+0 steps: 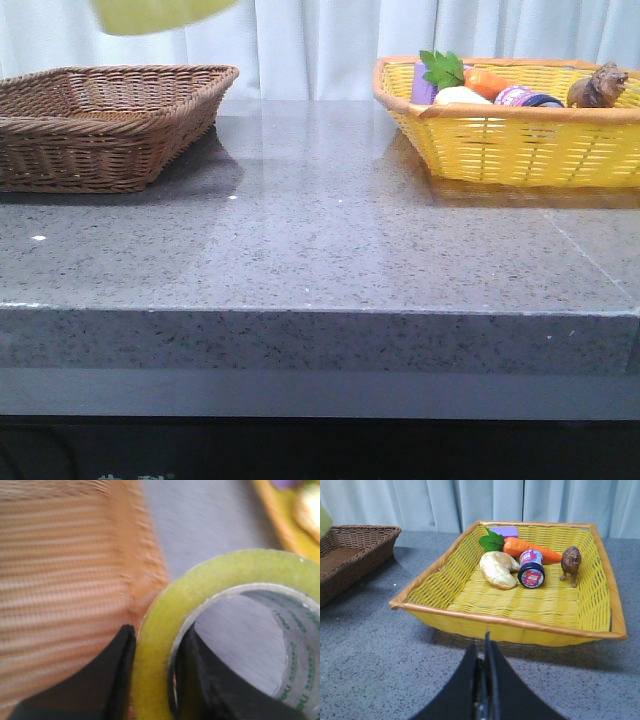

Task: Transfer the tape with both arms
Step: 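Lift the tape roll with the left gripper into the brown basket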

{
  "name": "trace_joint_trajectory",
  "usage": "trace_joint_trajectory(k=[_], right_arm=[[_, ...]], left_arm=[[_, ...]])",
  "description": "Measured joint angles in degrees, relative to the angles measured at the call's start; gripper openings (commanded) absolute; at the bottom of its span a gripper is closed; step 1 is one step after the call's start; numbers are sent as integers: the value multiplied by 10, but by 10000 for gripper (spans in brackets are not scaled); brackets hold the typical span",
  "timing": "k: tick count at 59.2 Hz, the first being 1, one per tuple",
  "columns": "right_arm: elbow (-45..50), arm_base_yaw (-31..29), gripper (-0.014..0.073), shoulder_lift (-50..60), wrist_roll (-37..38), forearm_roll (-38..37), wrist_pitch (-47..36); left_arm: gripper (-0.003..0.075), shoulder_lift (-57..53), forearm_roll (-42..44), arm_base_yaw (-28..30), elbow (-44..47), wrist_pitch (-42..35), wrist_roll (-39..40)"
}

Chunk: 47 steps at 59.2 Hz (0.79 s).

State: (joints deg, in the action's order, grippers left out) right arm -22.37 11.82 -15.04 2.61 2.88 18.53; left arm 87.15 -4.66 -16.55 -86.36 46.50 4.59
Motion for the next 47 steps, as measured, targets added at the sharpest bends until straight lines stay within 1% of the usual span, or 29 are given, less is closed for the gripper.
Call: trace_joint_trajectory(k=[6,15,18,22,25,27,47], right_arm=[[0,0,-90,0,0,0,0],[0,0,-90,0,0,0,-1],[0,0,-90,0,0,0,-2],[0,0,-90,0,0,0,-2],[0,0,-90,0,0,0,-2],[0,0,-90,0,0,0,-2],[0,0,-90,0,0,-1,-2]], left_arm=[[64,11,8,53,-4,0,0],[75,60,11,94,-4,-5,0],[100,78,11,101,-4,-7,0],[154,100,11,108,-4,-7,0],[211,113,11,110,-4,-7,0],[232,120,11,110,-4,-7,0],[377,135,1,110,-4,-19,0]])
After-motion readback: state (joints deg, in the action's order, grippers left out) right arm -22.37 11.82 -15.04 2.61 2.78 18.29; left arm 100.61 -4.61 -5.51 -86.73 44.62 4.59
